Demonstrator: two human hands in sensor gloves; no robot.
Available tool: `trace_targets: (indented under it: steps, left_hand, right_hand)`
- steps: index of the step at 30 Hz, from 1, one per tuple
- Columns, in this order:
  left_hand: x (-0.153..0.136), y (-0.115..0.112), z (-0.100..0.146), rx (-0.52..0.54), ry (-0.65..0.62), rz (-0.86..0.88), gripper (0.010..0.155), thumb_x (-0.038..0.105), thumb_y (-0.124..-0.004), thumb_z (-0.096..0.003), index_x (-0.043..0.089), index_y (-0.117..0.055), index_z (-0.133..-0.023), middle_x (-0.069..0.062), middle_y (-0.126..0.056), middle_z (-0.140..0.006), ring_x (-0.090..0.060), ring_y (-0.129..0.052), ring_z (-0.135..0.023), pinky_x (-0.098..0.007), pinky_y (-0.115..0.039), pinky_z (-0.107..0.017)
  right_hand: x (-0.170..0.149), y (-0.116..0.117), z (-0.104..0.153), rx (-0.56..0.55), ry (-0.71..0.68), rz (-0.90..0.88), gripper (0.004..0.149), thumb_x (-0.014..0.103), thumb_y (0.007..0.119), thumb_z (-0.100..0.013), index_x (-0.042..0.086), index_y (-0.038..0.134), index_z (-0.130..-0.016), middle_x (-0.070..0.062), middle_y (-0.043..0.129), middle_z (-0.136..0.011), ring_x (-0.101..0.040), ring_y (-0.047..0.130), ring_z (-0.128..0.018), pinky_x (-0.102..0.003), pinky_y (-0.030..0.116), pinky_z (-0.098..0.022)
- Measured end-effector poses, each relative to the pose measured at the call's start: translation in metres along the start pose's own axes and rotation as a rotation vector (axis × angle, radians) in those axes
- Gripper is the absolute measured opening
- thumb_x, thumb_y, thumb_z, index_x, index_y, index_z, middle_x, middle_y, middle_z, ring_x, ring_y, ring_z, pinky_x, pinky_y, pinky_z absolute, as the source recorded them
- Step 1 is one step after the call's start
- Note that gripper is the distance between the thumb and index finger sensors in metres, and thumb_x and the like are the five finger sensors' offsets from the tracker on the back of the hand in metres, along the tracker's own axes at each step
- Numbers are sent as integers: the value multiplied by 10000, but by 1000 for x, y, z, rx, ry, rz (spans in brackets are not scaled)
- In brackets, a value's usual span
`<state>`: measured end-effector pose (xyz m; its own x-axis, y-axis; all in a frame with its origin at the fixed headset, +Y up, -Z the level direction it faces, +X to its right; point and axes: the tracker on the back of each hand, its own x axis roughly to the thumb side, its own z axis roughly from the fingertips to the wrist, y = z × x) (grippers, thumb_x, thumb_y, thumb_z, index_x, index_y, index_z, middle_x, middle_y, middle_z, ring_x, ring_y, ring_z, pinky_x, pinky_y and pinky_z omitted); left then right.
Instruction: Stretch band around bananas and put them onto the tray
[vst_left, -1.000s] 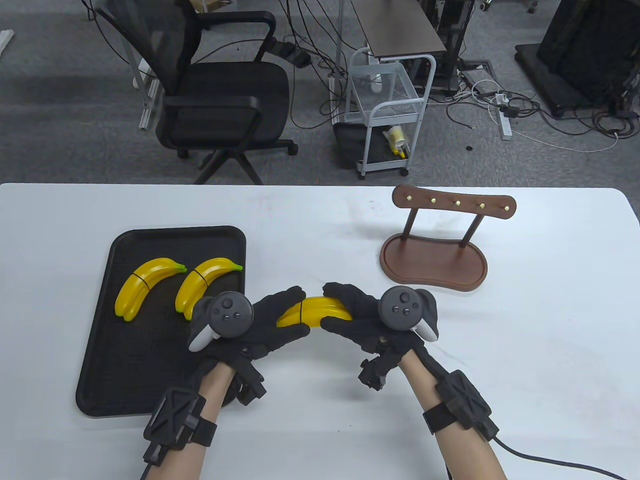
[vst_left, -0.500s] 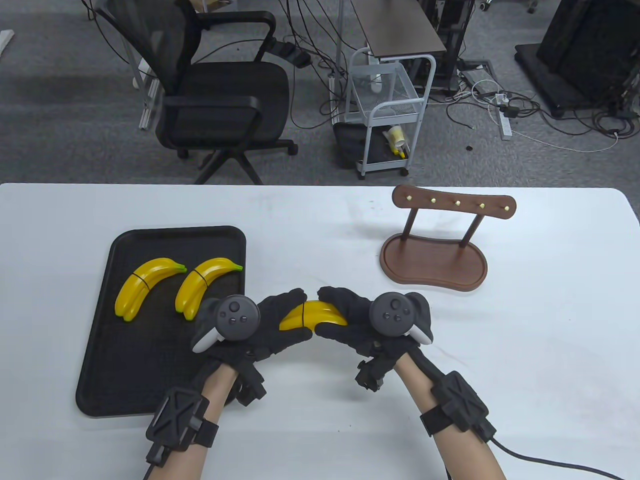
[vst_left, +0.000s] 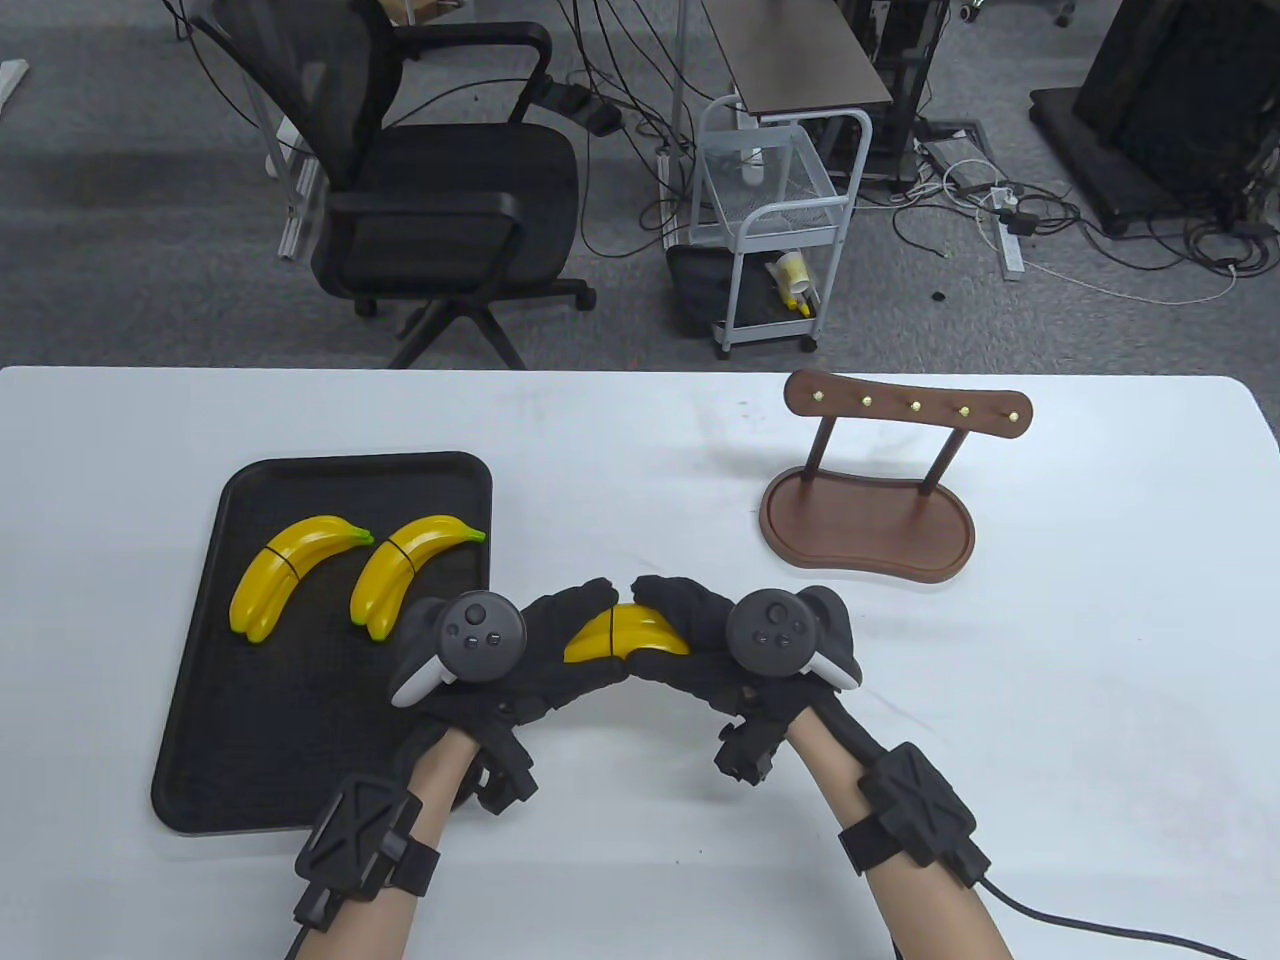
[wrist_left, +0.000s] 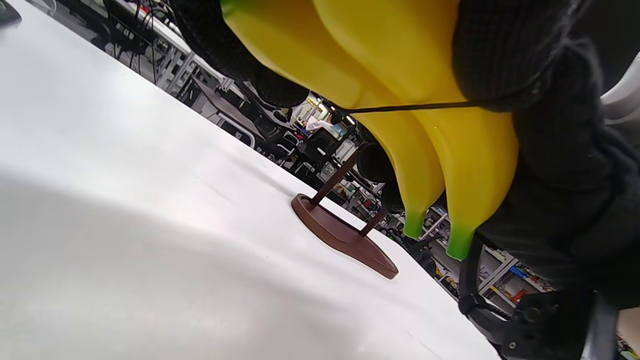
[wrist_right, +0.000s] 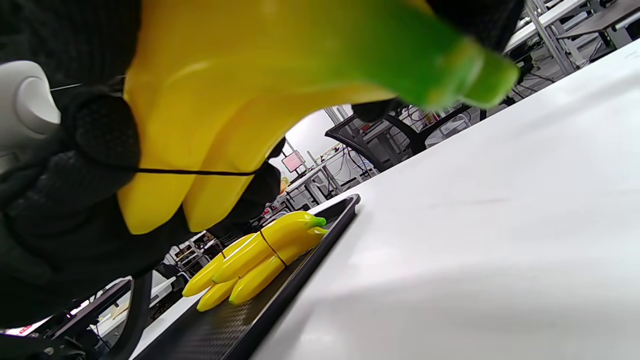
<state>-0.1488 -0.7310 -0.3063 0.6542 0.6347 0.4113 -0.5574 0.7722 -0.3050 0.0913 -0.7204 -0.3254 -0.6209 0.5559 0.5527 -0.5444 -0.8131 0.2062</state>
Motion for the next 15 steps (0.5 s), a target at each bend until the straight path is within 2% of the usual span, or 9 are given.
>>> trace_targets:
  steps: [6,15]
  left_hand:
    - [5,0,0,33,16,-52,789,611,-767,-536,237,-457,-1157,-35,-610,-1210,-337,-741,-1037,-511,-601,-801]
    - [15,-2,-1,75,42,-134,794,611,-776,-539,207,-476,-1153,-65,-635,-1194,-346,-761,-1018,-521,-613,-790]
  right_hand:
    - [6,-1,0,8,-5,38,889,674,648,-475,83,490,-1122,-218,586,-1131,-519,685,-946,-635,681,-600]
    - [9,4,-1,15,7,89,985,727,646,-436,57,445,-1130,-241,541,-1148,-560,635,-968,-673,645,-614]
